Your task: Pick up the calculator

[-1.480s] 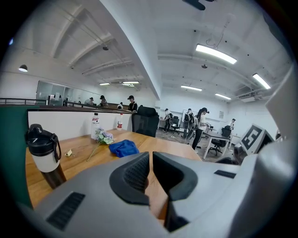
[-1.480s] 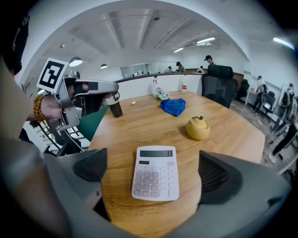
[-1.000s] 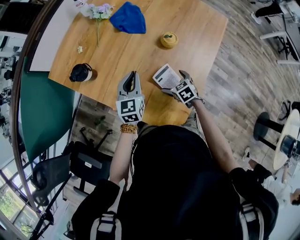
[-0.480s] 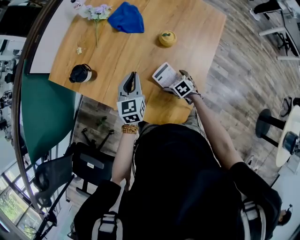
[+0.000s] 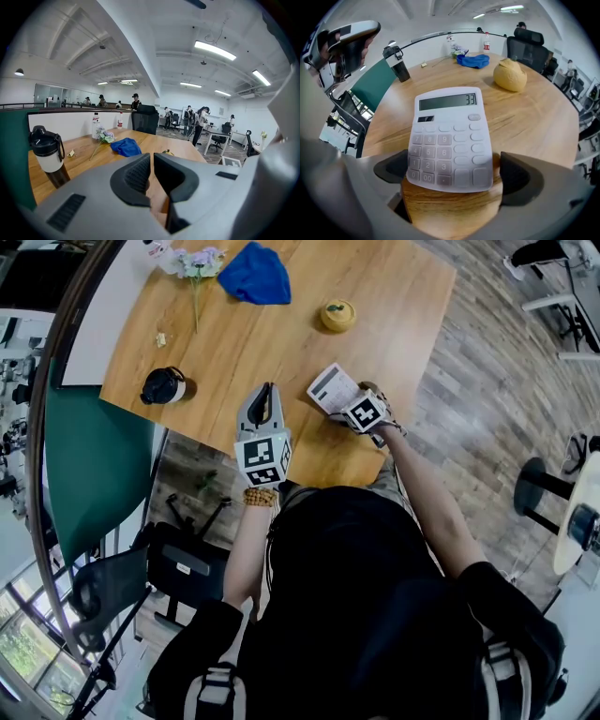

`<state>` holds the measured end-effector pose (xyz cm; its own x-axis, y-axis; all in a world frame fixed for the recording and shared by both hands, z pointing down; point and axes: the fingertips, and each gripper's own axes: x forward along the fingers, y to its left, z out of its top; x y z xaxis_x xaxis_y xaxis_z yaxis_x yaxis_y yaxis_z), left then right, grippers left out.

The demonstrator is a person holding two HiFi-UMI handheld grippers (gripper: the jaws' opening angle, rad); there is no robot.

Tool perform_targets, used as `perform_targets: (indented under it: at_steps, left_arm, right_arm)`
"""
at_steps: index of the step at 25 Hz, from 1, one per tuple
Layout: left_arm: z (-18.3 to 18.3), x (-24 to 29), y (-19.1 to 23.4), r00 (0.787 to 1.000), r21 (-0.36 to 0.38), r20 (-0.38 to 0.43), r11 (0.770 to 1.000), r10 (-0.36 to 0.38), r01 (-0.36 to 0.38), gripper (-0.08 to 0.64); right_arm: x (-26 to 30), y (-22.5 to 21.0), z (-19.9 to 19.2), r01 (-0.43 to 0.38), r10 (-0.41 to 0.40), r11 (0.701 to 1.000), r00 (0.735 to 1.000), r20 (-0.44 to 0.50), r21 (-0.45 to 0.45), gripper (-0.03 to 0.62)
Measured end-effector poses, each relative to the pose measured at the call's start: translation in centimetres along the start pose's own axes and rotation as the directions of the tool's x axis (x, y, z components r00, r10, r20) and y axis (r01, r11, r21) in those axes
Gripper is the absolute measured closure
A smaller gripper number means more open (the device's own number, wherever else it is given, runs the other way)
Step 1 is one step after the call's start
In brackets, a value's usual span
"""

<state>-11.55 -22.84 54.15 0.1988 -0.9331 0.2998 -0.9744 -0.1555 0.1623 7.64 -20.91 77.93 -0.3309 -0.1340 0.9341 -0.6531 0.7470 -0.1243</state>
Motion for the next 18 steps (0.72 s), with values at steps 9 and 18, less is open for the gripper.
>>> perform_targets:
  at_steps: [9, 18]
  left_arm:
    - [-0.4, 0.4, -1.2, 1.0, -0.003, -0.002, 1.0, -0.02, 0.02, 0.519]
    - [-0.7, 0.5, -1.0, 1.0, -0.007, -0.012, 1.0, -0.022, 0.022, 0.518]
  right_arm:
    - [0.2, 0.0, 0.1, 0.001, -0.001, 1.0, 1.0, -0.014, -0.003, -0.014]
    - [-0.2, -0.4, 0.1, 0.018, -0.018, 1.0, 1.0, -0.016, 0.005, 0.025]
